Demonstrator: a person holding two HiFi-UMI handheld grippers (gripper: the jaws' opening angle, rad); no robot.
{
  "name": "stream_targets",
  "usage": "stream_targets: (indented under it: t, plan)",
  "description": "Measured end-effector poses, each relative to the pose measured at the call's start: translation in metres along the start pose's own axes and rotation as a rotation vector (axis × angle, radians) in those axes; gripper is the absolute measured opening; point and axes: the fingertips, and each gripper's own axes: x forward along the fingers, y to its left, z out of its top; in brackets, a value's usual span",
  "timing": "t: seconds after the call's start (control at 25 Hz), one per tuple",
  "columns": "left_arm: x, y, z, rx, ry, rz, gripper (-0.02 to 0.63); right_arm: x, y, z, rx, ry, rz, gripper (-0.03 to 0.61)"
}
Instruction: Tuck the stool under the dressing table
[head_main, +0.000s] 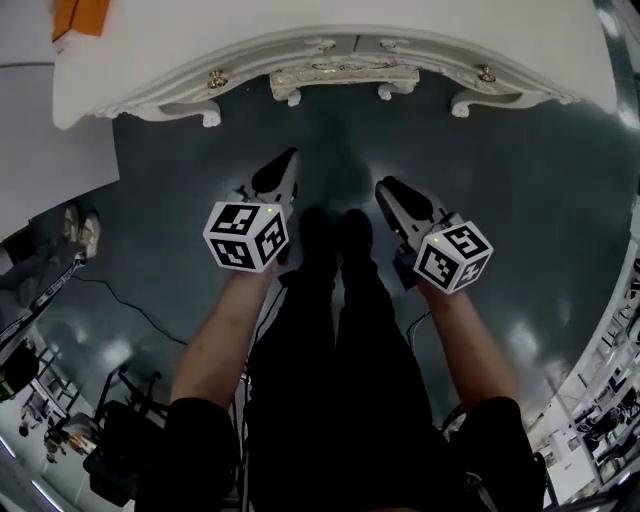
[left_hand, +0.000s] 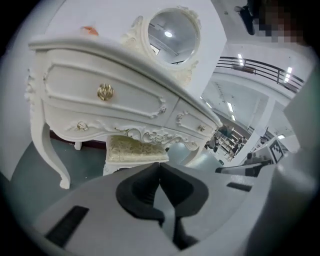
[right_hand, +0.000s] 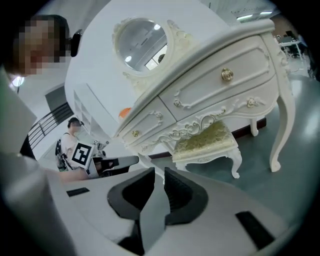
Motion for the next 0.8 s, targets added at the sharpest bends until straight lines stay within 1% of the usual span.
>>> stream_targets:
  t: [0.08,0.16,0.24,0.32,0.44,0.6,0.72,0.8]
  plan:
    - [-0.031,-0.02,0.011,0.01,0.01,0.003,0.008,-0.02,0.018,0.013,0.014,-0.011,-0.007,0.074]
    - [-0.062,-0.045,0.023,0.043,0.021,-0.002,0.008,-0.041,0.039,0.027,0.019,-0.02,-0.013,0.074]
    - [-0.089,-0.07,0.033,0.063,0.029,-0.011,0.008,-0.061,0.06,0.041,0.006,-0.016,-0.012,0.074]
    - [-0.113,-0.092,0.044,0.055,0.025,-0.013,0.008,-0.077,0.084,0.055,-0.025,-0.003,0.0,0.074]
    - [-0.137,-0.118,0.068,0.054,-0.006,-0.012,0.008,-0.094,0.115,0.081,-0.083,-0.009,0.031,0.074]
    - [-0.163,-0.161,0.09,0.083,-0.027,-0.037,0.008,-0.129,0.146,0.102,-0.126,-0.028,0.05,0.074]
    - [-0.183,-0.19,0.106,0.134,-0.023,-0.066,0.008,-0.15,0.162,0.115,-0.123,-0.047,0.053,0.074]
    - [-0.197,-0.208,0.121,0.18,-0.042,-0.089,0.008,-0.16,0.173,0.126,-0.133,-0.059,0.059,0.074]
